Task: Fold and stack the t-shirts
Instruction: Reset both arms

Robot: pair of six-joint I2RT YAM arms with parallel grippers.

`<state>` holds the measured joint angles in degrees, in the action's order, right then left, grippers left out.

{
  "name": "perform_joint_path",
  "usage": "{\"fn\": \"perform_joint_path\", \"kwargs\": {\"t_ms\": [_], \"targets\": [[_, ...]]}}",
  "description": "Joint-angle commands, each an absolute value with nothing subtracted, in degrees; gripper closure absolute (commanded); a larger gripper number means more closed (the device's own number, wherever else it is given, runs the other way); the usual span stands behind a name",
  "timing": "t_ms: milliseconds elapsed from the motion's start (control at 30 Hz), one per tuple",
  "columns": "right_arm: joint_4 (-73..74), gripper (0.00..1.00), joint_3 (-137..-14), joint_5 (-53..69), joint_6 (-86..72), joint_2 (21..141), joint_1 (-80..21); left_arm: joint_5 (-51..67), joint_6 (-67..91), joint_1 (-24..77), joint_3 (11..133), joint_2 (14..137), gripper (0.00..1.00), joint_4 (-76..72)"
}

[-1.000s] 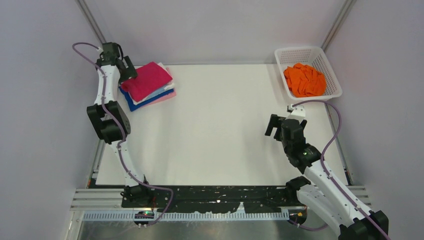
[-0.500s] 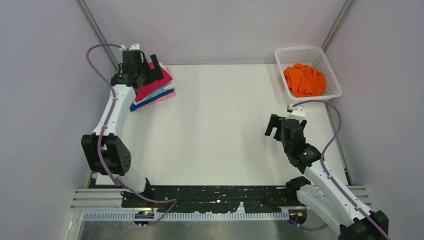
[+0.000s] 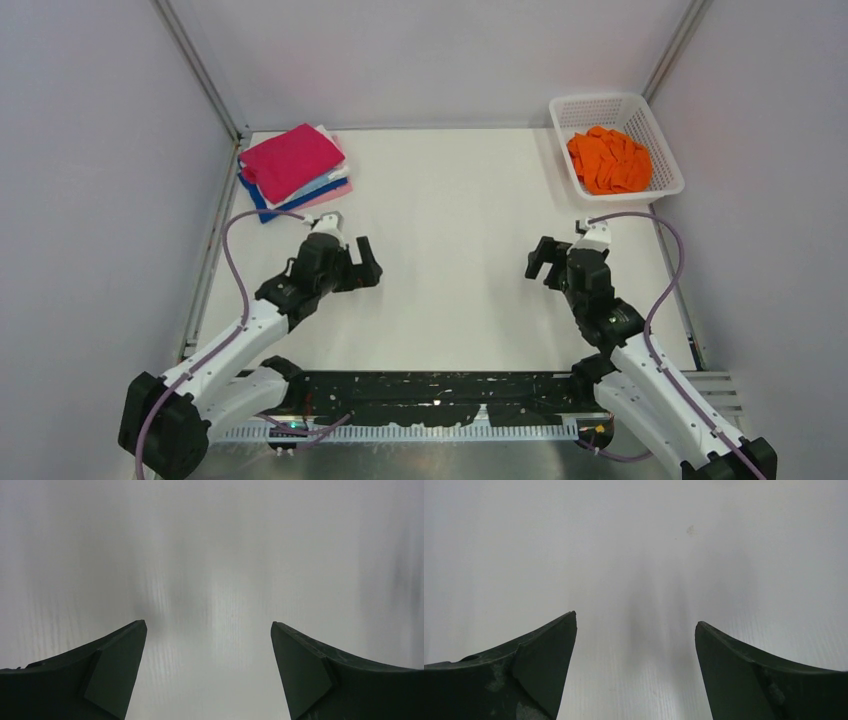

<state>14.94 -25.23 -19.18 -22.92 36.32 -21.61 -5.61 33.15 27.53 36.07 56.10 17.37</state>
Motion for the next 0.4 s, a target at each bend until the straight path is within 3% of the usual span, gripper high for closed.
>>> {"fn": "perform_joint_path", "kwargs": {"t_ms": [0,367], "targets": [[11.06,0.05,-22.17,-15.14,-25.89,35.50,-21.35,-8.19,39.92,30.38,29.24,48.13,0.00,12.99],[9.72,0.05,-19.43,-13.08,-27.44,33.73,-21.29,-12.92,39.84,31.28,24.92,33.93,0.00,20.00]]}}
